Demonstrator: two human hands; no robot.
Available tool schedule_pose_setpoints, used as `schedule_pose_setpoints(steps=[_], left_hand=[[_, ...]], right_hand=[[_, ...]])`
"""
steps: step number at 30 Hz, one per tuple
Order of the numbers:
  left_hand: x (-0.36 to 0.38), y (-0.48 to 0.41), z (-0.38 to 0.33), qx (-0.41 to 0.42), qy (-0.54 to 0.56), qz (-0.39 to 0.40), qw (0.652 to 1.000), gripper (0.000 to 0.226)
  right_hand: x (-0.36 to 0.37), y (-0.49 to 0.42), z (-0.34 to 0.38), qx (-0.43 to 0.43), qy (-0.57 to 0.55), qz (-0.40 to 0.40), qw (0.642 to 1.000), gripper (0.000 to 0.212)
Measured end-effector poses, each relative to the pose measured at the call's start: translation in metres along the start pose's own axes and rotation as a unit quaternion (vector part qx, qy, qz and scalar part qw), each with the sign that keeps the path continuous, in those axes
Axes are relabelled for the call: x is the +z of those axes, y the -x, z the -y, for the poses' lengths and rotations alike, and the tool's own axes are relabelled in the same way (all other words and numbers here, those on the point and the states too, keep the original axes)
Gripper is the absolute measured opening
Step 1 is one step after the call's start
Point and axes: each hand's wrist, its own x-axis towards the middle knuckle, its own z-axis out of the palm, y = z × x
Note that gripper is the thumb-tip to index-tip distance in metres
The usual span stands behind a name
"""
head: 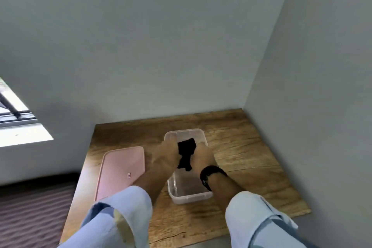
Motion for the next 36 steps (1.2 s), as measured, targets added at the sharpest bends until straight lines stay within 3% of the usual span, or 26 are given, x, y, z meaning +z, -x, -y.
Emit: schedule_pose_setpoints(steps=[4, 10, 14, 16, 19, 21, 23, 25, 28, 32, 36], left_hand=[[0.011, -0.001, -0.017, 0.026, -0.181, -0.012, 0.983, 0.031], [0.029, -0.005, -0.007, 0.076, -0.291, 0.028, 0.953, 0.04], [0.013, -0.001, 0.017, 0.099, -0.135, -0.122, 0.978, 0.039], [-0.001, 0.006, 0.046, 0.047, -0.042, -0.173, 0.983, 0.038], [-0.011, 0.026, 0.096, -0.083, 0.013, -0.138, 0.987, 0.044], [-0.007, 0.045, 0.126, -0.162, 0.004, -0.065, 0.985, 0.051], [0.0, 0.065, 0.156, -0.231, 0.018, -0.027, 0.972, 0.056], [0.005, 0.078, 0.18, -0.276, 0.035, -0.034, 0.96, 0.051], [0.012, 0.084, 0.21, -0.306, 0.086, -0.028, 0.948, 0.031], [0.015, 0.093, 0.225, -0.333, 0.206, -0.049, 0.919, 0.016], [0.018, 0.098, 0.237, -0.343, 0.34, -0.079, 0.872, 0.025]], right_hand=[[0.003, 0.004, 0.001, -0.019, 0.038, 0.019, 0.999, 0.016], [0.0, 0.01, -0.004, -0.064, 0.134, 0.057, 0.987, 0.021], [-0.012, 0.022, 0.006, -0.076, 0.207, 0.022, 0.975, 0.021], [-0.012, 0.026, 0.027, -0.127, 0.203, -0.04, 0.97, 0.024], [0.014, 0.04, 0.07, -0.229, 0.032, -0.078, 0.97, 0.026], [0.047, 0.056, 0.092, -0.253, -0.033, -0.021, 0.967, 0.03], [0.086, 0.07, 0.096, -0.191, -0.033, 0.098, 0.976, 0.034], [0.117, 0.073, 0.086, -0.087, -0.025, 0.161, 0.983, 0.037], [0.136, 0.07, 0.076, 0.015, -0.034, 0.171, 0.985, 0.039], [0.144, 0.057, 0.068, 0.055, -0.07, 0.2, 0.976, 0.043], [0.143, 0.041, 0.063, 0.041, -0.116, 0.201, 0.972, 0.038]])
